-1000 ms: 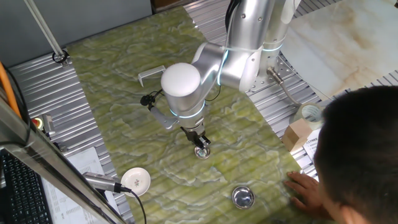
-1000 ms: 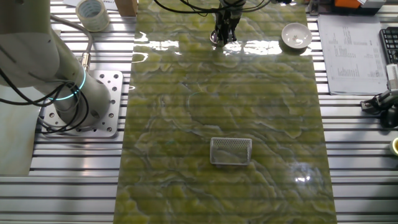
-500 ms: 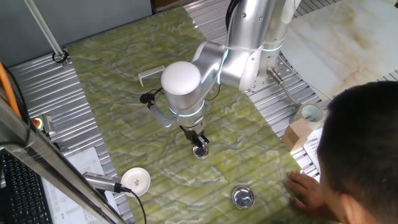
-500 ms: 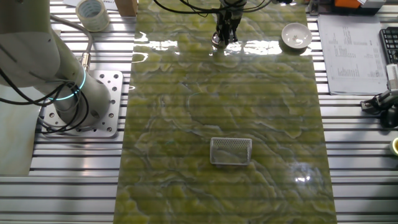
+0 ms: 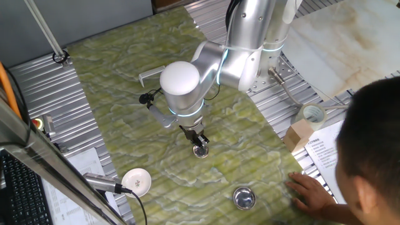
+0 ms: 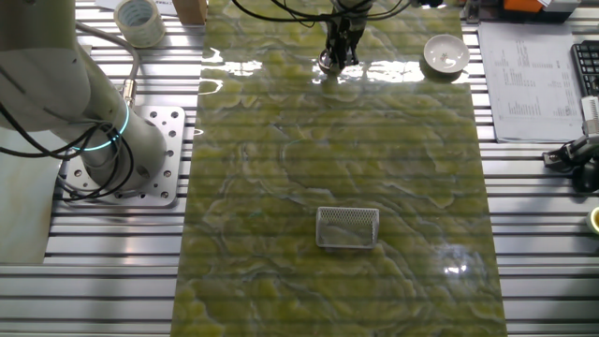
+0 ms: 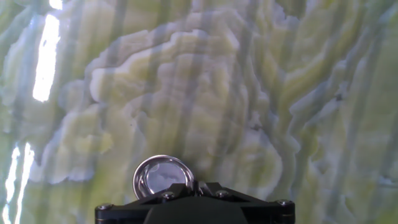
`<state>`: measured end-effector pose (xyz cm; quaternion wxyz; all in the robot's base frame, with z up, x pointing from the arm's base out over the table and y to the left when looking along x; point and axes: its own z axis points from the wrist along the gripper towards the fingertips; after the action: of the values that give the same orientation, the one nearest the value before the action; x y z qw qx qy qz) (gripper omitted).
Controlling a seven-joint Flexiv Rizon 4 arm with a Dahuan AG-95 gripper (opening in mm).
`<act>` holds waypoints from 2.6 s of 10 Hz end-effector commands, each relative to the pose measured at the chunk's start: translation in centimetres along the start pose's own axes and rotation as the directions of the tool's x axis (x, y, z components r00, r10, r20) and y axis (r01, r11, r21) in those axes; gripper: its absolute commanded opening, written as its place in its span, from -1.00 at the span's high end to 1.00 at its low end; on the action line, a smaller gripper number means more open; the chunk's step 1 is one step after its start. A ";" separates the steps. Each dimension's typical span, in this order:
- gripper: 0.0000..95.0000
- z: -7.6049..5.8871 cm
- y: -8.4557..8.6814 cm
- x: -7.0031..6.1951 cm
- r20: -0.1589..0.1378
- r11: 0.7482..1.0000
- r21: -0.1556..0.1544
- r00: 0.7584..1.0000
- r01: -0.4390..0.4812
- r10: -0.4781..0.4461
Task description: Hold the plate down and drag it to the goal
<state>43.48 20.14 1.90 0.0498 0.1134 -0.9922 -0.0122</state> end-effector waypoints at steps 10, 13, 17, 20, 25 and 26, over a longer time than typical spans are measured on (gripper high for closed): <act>1.00 -0.1 -2.1 0.1 -0.006 1.000 0.011 1.000 0.017 -0.017; 1.00 -0.1 -2.7 0.1 -0.007 1.000 0.013 1.000 0.025 -0.025; 1.00 -0.1 -3.2 0.1 -0.008 0.999 0.015 0.999 0.031 -0.031; 1.00 -0.3 -3.5 0.2 -0.009 0.999 0.016 0.999 0.038 -0.038; 1.00 -0.3 -3.9 0.3 -0.008 0.999 0.017 0.999 0.042 -0.042; 1.00 -0.2 -3.9 0.3 -0.008 0.999 0.017 0.999 0.041 -0.040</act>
<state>44.06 16.27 2.07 0.0529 0.1340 -0.9896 -0.0046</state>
